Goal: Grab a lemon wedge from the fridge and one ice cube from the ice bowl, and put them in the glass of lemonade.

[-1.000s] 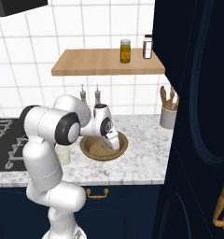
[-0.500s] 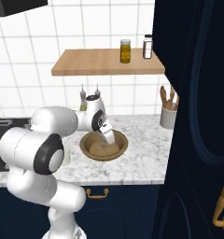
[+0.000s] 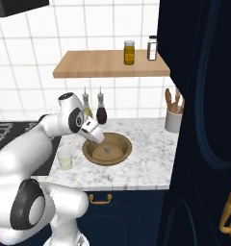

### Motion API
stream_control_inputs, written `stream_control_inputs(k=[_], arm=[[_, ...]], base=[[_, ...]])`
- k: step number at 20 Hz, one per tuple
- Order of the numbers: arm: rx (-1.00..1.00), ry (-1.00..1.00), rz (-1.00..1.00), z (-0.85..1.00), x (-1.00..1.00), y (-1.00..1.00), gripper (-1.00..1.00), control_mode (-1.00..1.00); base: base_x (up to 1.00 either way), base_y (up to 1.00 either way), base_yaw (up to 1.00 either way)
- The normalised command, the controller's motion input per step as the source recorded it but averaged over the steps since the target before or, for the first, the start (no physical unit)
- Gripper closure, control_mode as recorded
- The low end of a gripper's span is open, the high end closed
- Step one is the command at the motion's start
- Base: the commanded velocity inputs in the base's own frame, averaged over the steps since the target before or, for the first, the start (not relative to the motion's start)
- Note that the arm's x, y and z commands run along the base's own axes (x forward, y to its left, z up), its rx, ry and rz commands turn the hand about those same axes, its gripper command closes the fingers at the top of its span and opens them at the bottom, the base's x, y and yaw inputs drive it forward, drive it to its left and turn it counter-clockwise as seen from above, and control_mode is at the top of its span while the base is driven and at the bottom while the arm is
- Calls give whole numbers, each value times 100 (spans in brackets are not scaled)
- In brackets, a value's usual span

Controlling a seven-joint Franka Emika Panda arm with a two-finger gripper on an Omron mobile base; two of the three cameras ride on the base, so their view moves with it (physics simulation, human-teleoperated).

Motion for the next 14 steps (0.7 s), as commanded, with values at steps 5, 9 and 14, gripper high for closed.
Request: stream_control_inputs(k=[5,9,14], arm=[[-26,13,39,30,-63,76,100,-100],[-24,19,37,32,-51,77,100,-100],[-23,21,35,28,-41,74,100,-100]], base=[[0,0,0],[0,0,0],[0,0,0]])
